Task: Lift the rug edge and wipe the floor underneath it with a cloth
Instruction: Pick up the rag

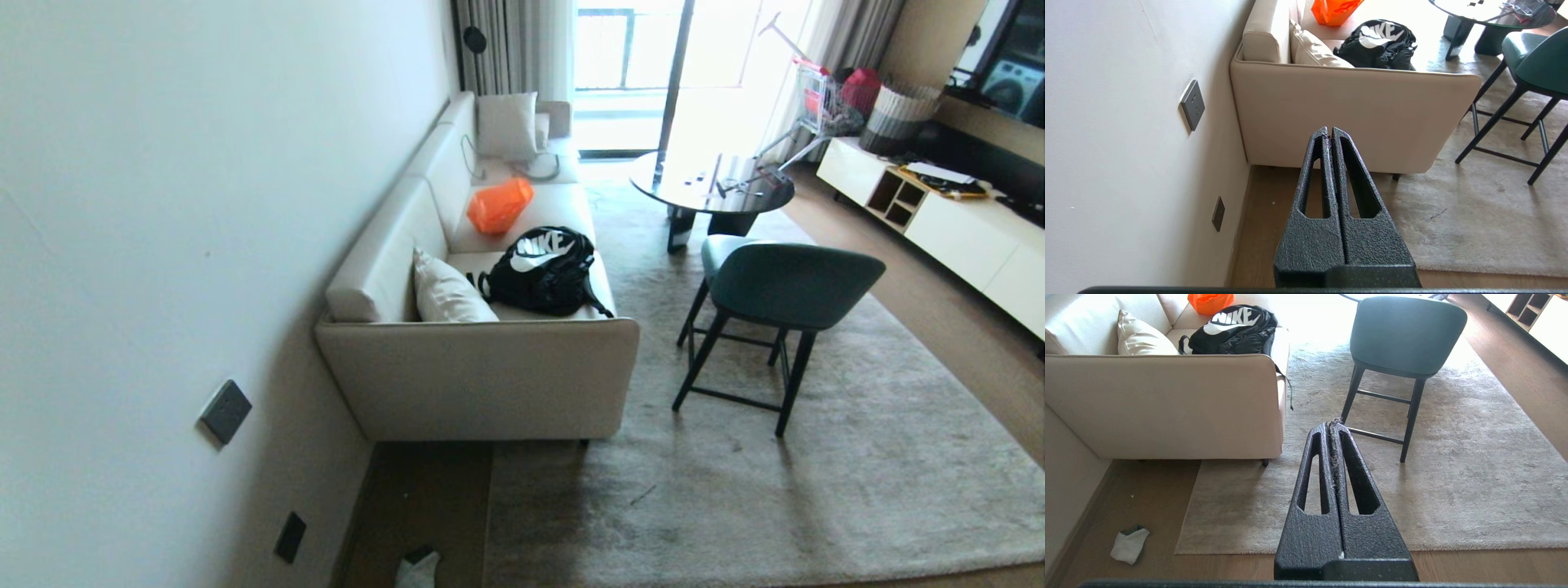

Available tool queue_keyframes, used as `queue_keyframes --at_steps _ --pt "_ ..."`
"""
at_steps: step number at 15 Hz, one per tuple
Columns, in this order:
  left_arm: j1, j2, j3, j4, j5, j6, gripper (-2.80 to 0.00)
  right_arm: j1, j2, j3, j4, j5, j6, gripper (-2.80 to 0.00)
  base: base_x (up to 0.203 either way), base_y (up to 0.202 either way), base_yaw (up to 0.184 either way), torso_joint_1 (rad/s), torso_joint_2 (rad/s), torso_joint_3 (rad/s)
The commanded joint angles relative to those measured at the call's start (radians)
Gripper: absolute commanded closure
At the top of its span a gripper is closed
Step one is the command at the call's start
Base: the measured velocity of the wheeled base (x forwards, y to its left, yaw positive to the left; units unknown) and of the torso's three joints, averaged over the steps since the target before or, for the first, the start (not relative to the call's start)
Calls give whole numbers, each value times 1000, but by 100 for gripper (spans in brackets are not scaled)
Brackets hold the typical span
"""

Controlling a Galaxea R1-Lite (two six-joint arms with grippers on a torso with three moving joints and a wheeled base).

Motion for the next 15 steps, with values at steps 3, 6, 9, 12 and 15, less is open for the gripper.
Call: queue_keyframes --at_steps 3,6,9,12,15 --pt "0 0 -1 0 0 -1 0 0 1 0 0 0 0 0 0 0 0 0 0 0" --pt "1 0 0 0 0 -1 0 0 1 0 0 0 0 0 0 0 0 0 0 0" --pt "-1 0 0 0 0 -1 0 0 1 0 0 0 0 0 0 0 0 0 0 0" --pt "1 0 0 0 0 -1 0 0 1 0 0 0 0 0 0 0 0 0 0 0" --pt "-1 0 0 0 0 -1 0 0 1 0 0 0 0 0 0 0 0 0 0 0"
